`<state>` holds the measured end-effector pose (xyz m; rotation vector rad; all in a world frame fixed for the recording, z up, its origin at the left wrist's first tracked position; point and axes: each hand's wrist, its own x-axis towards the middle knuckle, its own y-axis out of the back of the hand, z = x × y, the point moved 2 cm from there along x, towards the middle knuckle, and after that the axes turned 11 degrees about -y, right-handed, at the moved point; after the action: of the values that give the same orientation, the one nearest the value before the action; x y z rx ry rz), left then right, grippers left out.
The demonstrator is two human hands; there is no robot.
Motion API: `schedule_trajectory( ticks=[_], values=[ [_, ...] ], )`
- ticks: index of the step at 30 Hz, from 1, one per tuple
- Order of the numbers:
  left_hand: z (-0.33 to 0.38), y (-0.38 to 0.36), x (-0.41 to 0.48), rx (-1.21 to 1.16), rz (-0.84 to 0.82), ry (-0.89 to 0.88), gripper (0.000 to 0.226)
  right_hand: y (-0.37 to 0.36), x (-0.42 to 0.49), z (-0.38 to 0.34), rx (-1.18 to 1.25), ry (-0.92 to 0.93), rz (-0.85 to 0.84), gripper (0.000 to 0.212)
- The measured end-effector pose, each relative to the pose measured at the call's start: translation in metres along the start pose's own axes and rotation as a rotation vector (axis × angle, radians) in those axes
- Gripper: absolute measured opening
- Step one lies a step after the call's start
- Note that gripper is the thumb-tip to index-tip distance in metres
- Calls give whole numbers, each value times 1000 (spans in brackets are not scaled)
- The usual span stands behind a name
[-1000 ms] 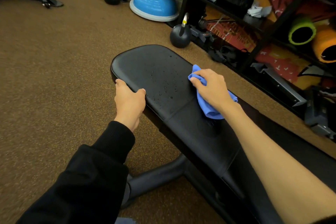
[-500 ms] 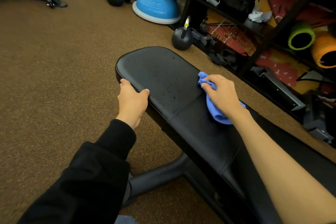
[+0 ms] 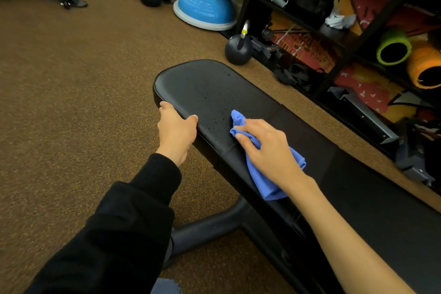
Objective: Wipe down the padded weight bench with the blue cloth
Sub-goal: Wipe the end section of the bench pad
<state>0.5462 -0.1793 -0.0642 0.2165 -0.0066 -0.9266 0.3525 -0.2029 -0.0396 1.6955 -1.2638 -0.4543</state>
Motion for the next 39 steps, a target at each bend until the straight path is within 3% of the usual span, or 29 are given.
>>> schedule_trajectory(
  ticks=[5, 12, 25, 29, 36, 39],
  values=[
    [2, 3, -2, -16, -15, -25, 54, 22, 11, 17, 6, -11, -68, 23],
    [2, 2, -1, -10, -6, -11, 58, 11, 48, 32, -55, -331, 24, 42],
    [-2, -1, 3, 23, 9, 8, 68, 4, -2, -14, 67, 6, -138, 30],
    [-3, 0, 4, 12, -5, 6, 70, 17, 6, -3, 22, -42, -199, 34],
    [-1, -1, 2, -14, 7, -3, 68, 0, 43, 8, -43, -217, -43, 36],
    [0, -1, 2, 3, 13, 0, 64, -11, 43, -7, -21, -187, -61, 35]
  ],
)
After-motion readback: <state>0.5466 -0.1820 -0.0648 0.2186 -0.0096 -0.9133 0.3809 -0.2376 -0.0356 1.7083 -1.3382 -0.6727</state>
